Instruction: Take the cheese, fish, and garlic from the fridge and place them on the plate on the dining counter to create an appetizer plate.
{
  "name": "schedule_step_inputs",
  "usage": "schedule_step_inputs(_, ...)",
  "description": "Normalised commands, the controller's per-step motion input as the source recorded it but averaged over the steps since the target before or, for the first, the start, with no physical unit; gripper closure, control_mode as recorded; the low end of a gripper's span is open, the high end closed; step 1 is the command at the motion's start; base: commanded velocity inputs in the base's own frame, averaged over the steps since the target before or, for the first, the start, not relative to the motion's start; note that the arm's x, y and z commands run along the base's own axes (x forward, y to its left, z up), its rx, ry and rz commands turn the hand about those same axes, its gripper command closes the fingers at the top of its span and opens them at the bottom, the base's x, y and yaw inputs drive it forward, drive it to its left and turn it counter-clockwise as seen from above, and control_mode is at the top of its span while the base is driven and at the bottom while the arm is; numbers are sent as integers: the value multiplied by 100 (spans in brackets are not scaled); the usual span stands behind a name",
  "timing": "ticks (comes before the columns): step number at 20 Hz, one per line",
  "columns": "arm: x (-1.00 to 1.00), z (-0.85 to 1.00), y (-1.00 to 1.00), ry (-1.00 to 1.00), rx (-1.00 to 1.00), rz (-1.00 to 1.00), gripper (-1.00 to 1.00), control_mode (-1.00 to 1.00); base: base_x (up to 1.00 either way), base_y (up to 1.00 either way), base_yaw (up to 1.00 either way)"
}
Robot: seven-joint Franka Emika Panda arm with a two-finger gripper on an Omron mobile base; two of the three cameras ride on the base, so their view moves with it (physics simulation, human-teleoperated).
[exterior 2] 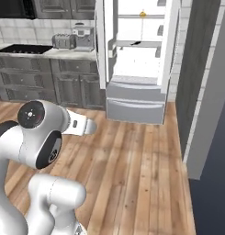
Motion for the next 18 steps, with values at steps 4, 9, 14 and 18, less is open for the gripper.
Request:
schedule_step_inputs(4,0,0,0,0,0,0,-100,100,100,-7,0)
schedule_step_inputs(9,0,0,0,0,0,0,-100,100,98,-6,0)
schedule_step_inputs(14,0,0,0,0,0,0,-100,100,86,-8,-1)
schedule_step_inputs(18,0,0,0,0,0,0,-100,100,85,-2,-3)
